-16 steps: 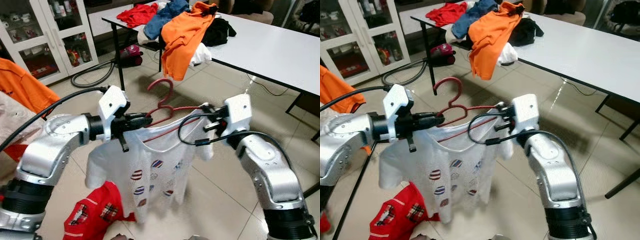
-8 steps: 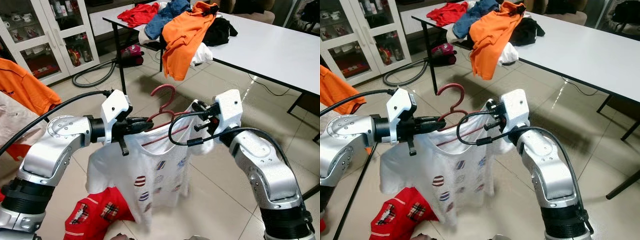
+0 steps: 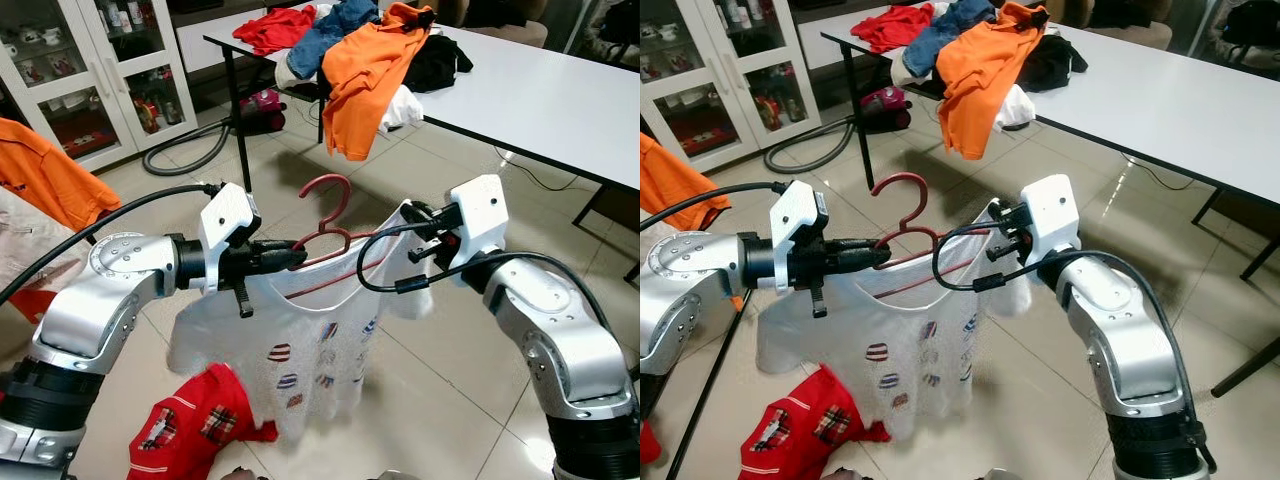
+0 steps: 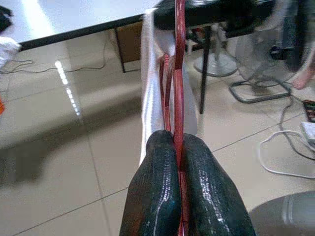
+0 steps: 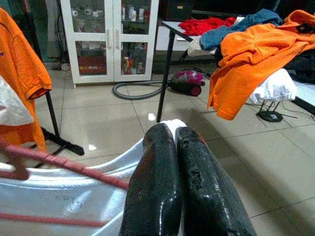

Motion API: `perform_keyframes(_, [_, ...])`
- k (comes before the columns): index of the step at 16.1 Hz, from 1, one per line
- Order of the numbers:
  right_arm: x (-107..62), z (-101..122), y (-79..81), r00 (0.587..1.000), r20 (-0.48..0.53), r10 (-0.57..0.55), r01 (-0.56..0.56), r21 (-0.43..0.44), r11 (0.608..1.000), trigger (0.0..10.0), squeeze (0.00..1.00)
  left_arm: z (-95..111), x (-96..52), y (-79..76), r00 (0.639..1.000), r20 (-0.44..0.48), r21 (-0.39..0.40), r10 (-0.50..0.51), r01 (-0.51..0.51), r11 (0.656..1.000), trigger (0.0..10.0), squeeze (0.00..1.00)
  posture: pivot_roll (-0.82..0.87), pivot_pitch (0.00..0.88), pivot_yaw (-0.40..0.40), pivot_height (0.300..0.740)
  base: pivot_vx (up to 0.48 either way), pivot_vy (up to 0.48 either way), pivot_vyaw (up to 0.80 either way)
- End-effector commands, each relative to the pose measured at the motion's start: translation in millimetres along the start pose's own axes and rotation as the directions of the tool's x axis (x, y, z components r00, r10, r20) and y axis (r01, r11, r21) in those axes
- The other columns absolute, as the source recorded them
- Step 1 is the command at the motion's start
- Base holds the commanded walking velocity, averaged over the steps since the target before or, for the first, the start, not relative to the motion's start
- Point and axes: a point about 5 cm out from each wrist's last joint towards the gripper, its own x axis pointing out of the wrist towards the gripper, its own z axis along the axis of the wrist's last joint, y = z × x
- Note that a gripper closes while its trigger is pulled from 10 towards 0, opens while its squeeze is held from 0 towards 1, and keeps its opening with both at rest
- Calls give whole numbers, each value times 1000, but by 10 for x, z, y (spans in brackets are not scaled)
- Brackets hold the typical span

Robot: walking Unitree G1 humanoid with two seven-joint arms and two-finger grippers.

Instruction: Hang hanger

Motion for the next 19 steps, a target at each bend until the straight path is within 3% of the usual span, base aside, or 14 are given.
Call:
perform_keyframes(1, [-16,94,-16,1000,30,7,-7,-9,1000,0,0,28,-37,-18,1000,-4,12,-14,14,1000,0,0,-112,0,13,740,0,0,0])
perform_keyframes(6, [-27,196,9,996,40,76,-74,-39,996,0,0,-10,-69,-37,999,-21,4,-33,34,999,0,0,-113,0,10,740,0,0,0])
perform_keyframes(9, [-54,153,115,983,-6,185,-185,-47,982,0,0,40,-81,-18,999,9,-6,-42,42,999,0,0,-113,0,10,740,0,0,0])
perform_keyframes(11, [-40,201,233,973,18,232,-232,-16,973,0,0,34,-19,-35,999,5,1,-48,48,999,0,0,-114,0,12,740,0,0,0])
perform_keyframes(17, [-79,273,352,957,21,288,-287,-39,957,0,0,-3,-17,70,999,-19,13,44,-43,999,0,0,-120,0,14,740,0,0,0])
perform_keyframes(19, [-91,271,337,961,12,277,-276,-50,960,1529,0,-4,-41,111,997,-25,21,75,-74,997,0,0,-123,0,14,740,0,0,0])
